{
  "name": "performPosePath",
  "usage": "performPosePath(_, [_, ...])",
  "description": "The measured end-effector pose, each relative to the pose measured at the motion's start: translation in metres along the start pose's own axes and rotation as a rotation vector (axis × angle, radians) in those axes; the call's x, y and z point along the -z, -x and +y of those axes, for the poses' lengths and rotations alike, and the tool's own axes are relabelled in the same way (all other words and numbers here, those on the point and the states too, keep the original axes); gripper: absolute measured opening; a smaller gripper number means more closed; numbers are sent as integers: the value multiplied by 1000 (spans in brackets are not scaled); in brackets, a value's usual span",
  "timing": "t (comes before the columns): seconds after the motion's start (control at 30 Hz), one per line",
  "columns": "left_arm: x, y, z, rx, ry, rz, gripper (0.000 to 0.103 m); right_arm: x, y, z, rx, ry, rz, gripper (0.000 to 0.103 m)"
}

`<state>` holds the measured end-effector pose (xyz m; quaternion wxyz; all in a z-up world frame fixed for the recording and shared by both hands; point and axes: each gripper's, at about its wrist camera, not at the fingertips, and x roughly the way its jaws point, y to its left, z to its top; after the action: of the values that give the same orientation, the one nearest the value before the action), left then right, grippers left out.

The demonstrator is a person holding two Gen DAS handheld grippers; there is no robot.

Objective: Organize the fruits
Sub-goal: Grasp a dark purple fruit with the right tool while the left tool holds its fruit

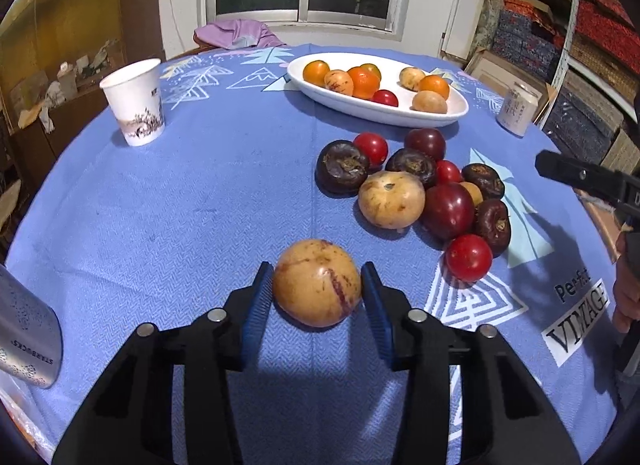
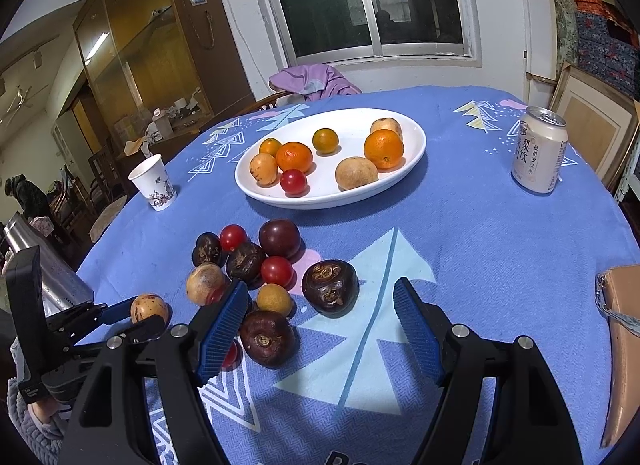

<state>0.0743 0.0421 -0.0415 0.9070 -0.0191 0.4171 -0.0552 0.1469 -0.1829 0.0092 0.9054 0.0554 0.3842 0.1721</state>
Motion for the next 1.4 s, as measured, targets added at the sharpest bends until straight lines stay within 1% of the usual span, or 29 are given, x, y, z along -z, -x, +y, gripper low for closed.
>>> performPosePath(0.2, [-2, -1, 5, 9, 25, -4, 44, 3, -6, 4, -8, 17, 27, 76])
performPosePath(0.3, [-2, 0, 12, -31, 52, -12, 44, 7, -14, 9, -16, 39, 82, 76])
performPosePath(0.33, [-2, 0, 15, -47, 64, -14, 44, 8, -16, 11, -20, 46, 94, 76])
performPosePath(0.43, [-2, 1, 17, -51, 71, -19, 44, 13, -22, 18, -16, 86, 119, 68])
performPosePath(0.47, [-2, 1, 16, -54, 63, -19, 44, 14, -23, 20, -15, 94, 124, 67])
performPosePath(0.63, [-2, 1, 15, -55, 54, -14, 44, 21, -30, 27, 13, 135, 139, 61])
performPosePath(0.87, [-1, 1, 16, -62, 48, -11, 44, 27, -37, 40, 26, 185, 137, 61])
performPosePath(0.97, [-1, -1, 16, -58, 48, -3, 45, 28, -38, 42, 18, 182, 137, 59])
performPosePath(1.03, [-1, -4, 18, -52, 54, 16, 45, 29, -39, 43, -1, 175, 140, 49])
performPosePath(1.07, [-1, -5, 18, -51, 58, 19, 45, 29, -39, 44, -7, 172, 136, 46])
performPosePath(1.1, [0, -5, 18, -49, 59, 17, 44, 30, -39, 46, -12, 174, 133, 39])
performPosePath(1.17, [0, -6, 18, -49, 58, 17, 44, 31, -38, 49, -4, 186, 126, 39])
performPosePath(1.4, [-1, -6, 20, -30, 77, 16, 44, 29, -37, 45, -12, 164, 125, 38])
